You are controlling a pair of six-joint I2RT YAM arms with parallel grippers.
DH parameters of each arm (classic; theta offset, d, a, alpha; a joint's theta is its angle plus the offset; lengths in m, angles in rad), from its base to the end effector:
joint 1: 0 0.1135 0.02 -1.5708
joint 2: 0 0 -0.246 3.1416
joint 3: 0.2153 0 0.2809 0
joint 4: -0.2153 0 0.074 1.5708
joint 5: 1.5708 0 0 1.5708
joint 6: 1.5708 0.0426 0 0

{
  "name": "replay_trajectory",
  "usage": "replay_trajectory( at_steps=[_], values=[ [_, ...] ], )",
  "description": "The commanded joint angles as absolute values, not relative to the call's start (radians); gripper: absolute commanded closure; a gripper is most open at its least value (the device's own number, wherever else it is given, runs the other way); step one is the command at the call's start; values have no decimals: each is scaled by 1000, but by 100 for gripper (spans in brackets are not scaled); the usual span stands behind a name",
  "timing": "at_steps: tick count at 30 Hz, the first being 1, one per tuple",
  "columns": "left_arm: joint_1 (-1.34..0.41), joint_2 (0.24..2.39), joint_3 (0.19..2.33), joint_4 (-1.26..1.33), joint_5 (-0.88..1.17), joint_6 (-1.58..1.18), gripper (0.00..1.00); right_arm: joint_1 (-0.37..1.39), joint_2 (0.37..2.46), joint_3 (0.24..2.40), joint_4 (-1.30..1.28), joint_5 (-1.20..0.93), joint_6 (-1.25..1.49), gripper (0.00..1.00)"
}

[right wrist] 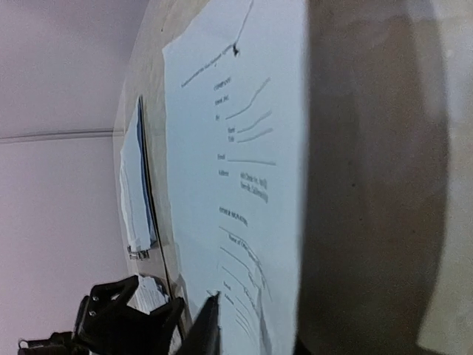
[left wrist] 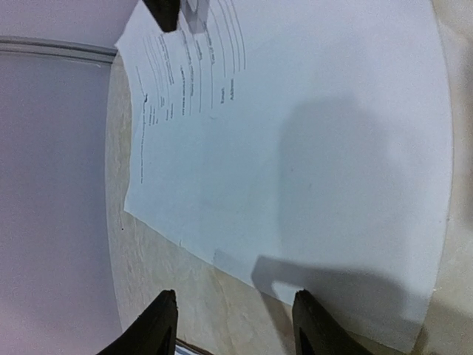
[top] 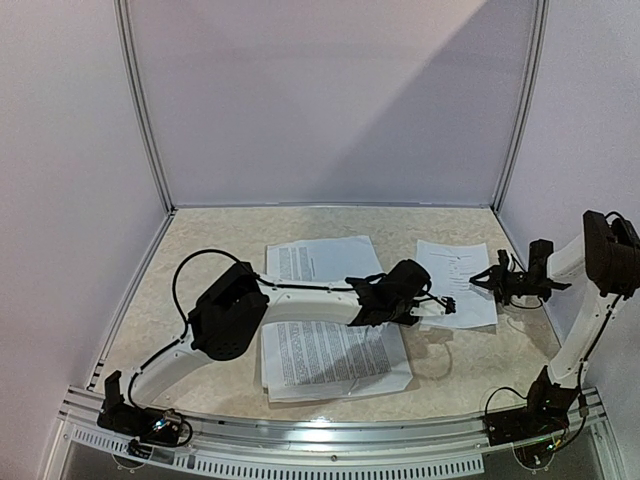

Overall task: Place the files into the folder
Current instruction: Pick up the file from the corner of the board, then pass from the right arm to the left

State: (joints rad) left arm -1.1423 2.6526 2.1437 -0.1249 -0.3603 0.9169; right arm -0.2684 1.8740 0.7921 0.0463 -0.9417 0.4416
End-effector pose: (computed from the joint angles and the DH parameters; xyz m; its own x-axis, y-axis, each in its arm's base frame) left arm 0.2620 -0.5375 0.0803 0.4322 0.8414 -0.3244 0.6413 -0.0339 0.7666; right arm 0.3233 -0.0532 0.0490 -0.8530 0.4955 -0.1638 0.1361 0.5143 0.8467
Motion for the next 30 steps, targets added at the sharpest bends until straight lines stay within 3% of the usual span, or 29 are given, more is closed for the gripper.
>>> replay_trajectory(
  at_steps=[1, 5, 8, 14, 19, 24, 30],
  values=[
    [-1141, 2693, 2123, -149, -365, 912, 45, -257, 1838, 776, 60, -980, 455, 100],
    [-1135, 2648, 2207, -290, -321, 830, 39, -249, 1720, 809, -64, -906, 408, 100],
    [-1117, 2502, 2251, -424, -216, 757, 32, -193, 1596, 889, -231, -805, 309, 100],
    [-1058, 2110, 2185, -713, 71, 662, 15, 55, 1380, 1075, -462, -643, 137, 100],
    [-1008, 1843, 2171, -915, 172, 631, 1, 272, 1226, 1156, -491, -702, 78, 100],
    [-1006, 1677, 2124, -1016, 138, 629, 1, 529, 1148, 1217, -512, -683, 20, 100],
    [-1004, 1576, 2101, -1060, 129, 597, 1, 741, 1196, 1328, -613, -641, -47, 100]
  ],
)
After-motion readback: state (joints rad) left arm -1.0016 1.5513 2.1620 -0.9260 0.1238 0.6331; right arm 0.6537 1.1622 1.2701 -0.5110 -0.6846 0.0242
